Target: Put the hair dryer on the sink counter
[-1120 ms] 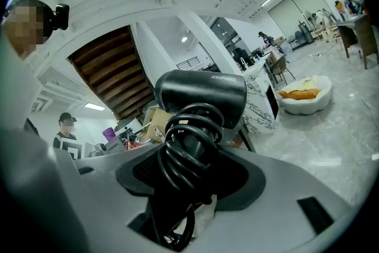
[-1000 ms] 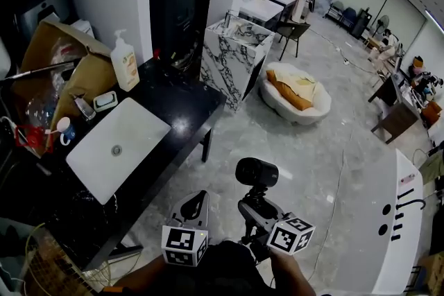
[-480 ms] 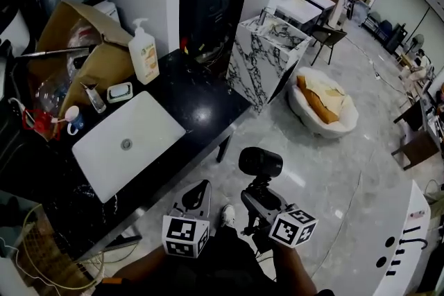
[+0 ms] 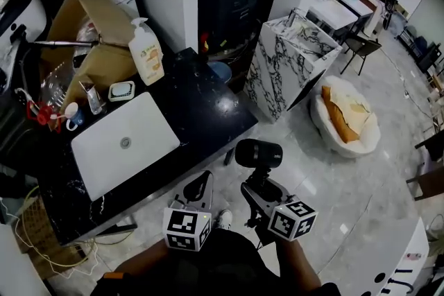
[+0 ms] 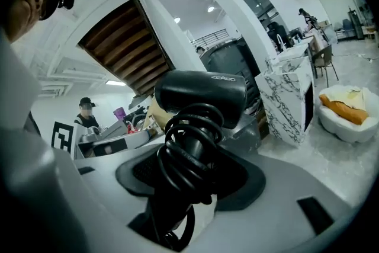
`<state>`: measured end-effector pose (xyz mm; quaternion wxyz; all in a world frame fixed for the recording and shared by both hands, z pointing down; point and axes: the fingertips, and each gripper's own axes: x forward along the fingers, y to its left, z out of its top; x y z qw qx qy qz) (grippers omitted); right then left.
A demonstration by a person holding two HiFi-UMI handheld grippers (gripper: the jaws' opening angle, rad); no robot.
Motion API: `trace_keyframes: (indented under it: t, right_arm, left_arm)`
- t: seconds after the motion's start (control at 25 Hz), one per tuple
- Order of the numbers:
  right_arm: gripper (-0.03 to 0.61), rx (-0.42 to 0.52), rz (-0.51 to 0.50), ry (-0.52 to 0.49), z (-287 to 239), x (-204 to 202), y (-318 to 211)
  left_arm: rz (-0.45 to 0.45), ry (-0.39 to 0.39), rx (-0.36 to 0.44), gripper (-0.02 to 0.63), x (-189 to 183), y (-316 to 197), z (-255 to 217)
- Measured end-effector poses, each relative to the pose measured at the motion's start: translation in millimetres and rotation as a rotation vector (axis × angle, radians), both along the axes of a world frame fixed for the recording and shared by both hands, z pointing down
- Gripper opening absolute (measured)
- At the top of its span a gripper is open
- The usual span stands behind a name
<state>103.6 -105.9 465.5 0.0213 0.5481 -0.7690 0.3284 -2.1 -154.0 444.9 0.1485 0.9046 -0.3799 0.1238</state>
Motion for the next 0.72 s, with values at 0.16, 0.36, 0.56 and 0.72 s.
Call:
trace_keyframes:
  t: [0.16,0.36,0.56,0.72]
  right_arm:
    - [0.256,-0.007,-0.053,0.017,6,32,-20]
    - [0.256,-0.02,-0.099,0.026,15,49,-46]
    - [0.256,-0.056,-0.15,0.053,29,53,-80]
    - [0.256,-0.084,-0.197,0.103,39,51,-120]
  left_arm:
    - [-0.027,-0.011,0.003,0.006,34,-12,5]
    - [-0.069,-0.047,0.0,0.006,45,-29,13]
    - [-0.127,-0.06,-0.028,0.006,41,-55,26]
    - [-0.168,-0.049,-0.052,0.006,39,-90,37]
